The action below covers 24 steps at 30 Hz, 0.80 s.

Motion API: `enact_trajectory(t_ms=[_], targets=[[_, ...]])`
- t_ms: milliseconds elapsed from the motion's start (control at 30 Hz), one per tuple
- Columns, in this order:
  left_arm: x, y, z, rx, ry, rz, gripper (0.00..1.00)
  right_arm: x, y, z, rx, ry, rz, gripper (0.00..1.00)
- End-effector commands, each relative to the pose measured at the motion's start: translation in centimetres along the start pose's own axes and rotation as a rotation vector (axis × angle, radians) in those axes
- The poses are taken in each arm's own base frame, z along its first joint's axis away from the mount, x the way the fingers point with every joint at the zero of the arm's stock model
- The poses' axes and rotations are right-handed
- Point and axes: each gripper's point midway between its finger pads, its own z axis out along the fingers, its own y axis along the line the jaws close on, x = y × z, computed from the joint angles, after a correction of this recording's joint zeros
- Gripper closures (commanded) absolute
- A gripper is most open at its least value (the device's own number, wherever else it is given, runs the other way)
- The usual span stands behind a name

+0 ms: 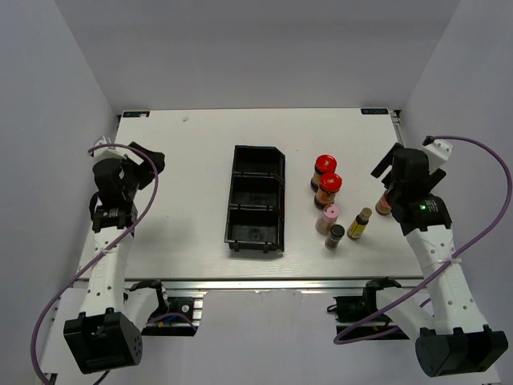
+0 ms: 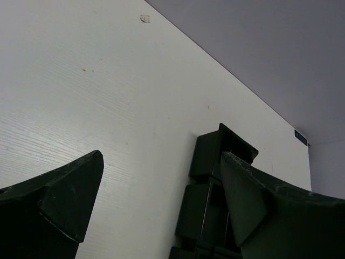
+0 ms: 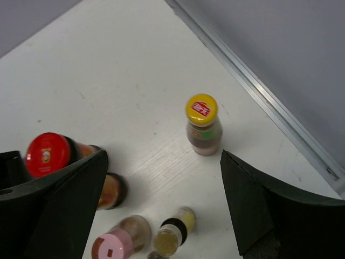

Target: Organize the condiment bottles

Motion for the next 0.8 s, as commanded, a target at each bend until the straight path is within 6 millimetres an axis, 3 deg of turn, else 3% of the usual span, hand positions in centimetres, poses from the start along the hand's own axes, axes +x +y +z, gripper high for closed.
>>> enact_trajectory(t_ms=[0, 100, 200, 567, 767], targets=[[-0.5, -1.4, 0.2, 0.069, -0.004, 0.043, 0.02, 0.1, -2.9, 0.0, 0.177, 0.001, 0.023, 0.11], [-0.2, -1.1, 0.6, 0.068, 0.008, 0.054, 0.02, 1.4, -4.1, 0.8, 0.258, 0.056, -0.016, 0.11], [0.1, -0.9, 0.9, 0.061, 0.023, 0.067, 0.02, 2.6, -3.9, 1.9, 0.261, 0.097, -0.049, 0.11], [0.6, 0.0, 1.1, 0.031, 0.029, 0.076, 0.02, 4.4, -4.8, 6.8, 0.328, 0.145, -0.091, 0.11], [0.7, 0.0, 1.1, 0.029, 0.035, 0.069, 0.02, 5.3, -4.5, 9.6, 0.269, 0.17, -0.112, 0.17]])
